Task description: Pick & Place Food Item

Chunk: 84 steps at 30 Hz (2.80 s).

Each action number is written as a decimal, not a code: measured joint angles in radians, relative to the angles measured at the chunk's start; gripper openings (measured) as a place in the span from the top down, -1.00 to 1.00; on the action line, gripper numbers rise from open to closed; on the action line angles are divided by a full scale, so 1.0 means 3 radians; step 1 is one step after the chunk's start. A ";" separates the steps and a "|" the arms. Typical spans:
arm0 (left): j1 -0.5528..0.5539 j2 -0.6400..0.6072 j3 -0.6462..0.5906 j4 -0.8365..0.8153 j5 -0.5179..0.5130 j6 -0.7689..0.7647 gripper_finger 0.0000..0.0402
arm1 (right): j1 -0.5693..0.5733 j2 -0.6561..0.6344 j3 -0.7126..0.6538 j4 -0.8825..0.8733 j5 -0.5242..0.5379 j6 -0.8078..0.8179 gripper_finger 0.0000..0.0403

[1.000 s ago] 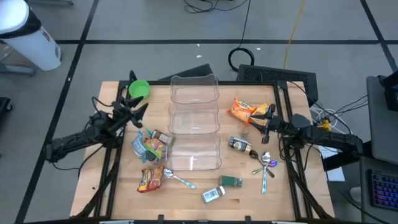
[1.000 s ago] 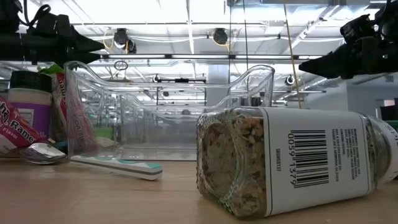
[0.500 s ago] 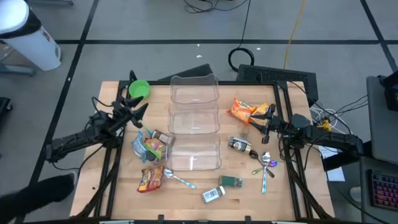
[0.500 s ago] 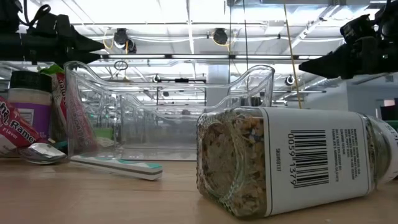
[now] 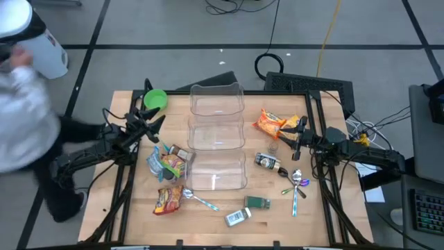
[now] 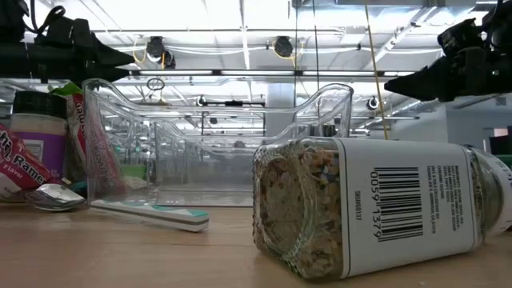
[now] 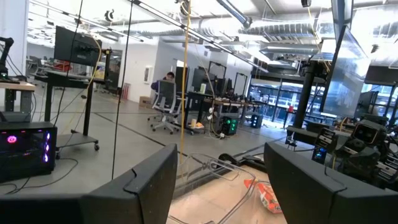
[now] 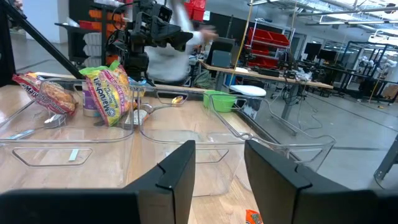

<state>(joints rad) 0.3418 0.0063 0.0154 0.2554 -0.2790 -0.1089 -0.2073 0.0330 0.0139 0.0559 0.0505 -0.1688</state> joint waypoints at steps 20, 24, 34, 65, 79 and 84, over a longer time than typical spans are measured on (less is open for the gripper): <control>0.0001 0.0000 0.0000 -0.0001 0.0000 0.0000 -0.24 | -0.0001 0.0000 0.0001 0.0000 0.0000 -0.0001 0.35; -0.0001 0.0000 -0.0001 -0.0001 0.0000 0.0000 -0.24 | 0.0000 0.0000 0.0001 0.0000 0.0000 -0.0001 0.35; 0.0001 0.0000 -0.0001 -0.0001 0.0000 0.0000 -0.24 | -0.0001 0.0001 0.0001 0.0000 -0.0001 -0.0001 0.35; -0.0001 0.0000 -0.0001 -0.0001 -0.0001 0.0000 -0.24 | -0.0001 0.0000 0.0001 0.0219 0.0001 0.0612 0.35; 0.0001 0.0000 -0.0001 0.0002 0.0000 0.0000 -0.24 | -0.0001 0.0000 0.0000 0.0231 0.0000 0.0609 0.35; 0.0000 0.0000 0.0000 0.0006 0.0000 -0.0001 -0.24 | 0.0000 0.0001 0.0000 0.0249 0.0000 0.0596 0.35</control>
<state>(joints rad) 0.3418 0.0063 0.0154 0.2573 -0.2790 -0.1093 -0.2074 0.0334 0.0139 0.1307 0.0505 0.0101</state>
